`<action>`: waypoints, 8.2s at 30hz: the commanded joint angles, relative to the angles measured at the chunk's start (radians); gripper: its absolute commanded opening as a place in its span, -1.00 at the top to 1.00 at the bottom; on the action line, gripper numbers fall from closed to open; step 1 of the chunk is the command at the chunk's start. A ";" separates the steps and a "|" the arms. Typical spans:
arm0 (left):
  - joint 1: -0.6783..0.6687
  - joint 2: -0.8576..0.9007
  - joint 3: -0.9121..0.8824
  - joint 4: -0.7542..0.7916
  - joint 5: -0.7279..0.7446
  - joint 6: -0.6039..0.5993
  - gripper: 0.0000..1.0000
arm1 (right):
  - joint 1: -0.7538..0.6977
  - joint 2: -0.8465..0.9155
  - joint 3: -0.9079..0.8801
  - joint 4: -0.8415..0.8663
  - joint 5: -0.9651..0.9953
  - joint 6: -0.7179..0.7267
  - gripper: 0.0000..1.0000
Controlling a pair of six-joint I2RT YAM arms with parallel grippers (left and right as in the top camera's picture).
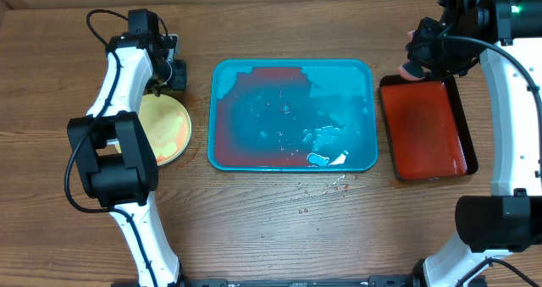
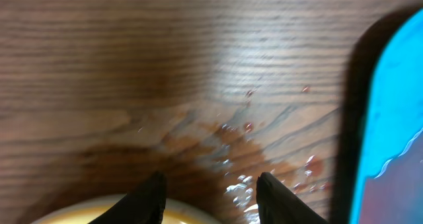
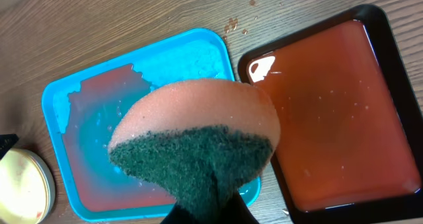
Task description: Clean dirty plates on tray and stack at the side
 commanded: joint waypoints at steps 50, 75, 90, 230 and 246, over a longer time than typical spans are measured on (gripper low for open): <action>-0.200 -0.015 0.570 -0.493 0.026 -0.014 -0.99 | -0.113 -0.124 -0.433 0.312 0.183 -0.302 -0.36; -0.199 -0.015 0.570 -0.493 0.026 -0.014 -1.00 | -0.113 -0.498 0.376 -0.064 0.146 -0.302 -1.00; -0.200 -0.015 0.570 -0.493 0.026 -0.014 -0.99 | -0.113 -0.563 0.372 0.008 0.146 -0.301 -1.00; -0.199 -0.015 0.570 -0.494 0.025 -0.014 -1.00 | 0.026 -1.852 -2.092 1.412 -0.002 -0.298 -1.00; -0.200 -0.354 0.231 -0.121 0.044 0.001 -1.00 | 0.026 -1.852 -2.092 1.412 -0.002 -0.298 -1.00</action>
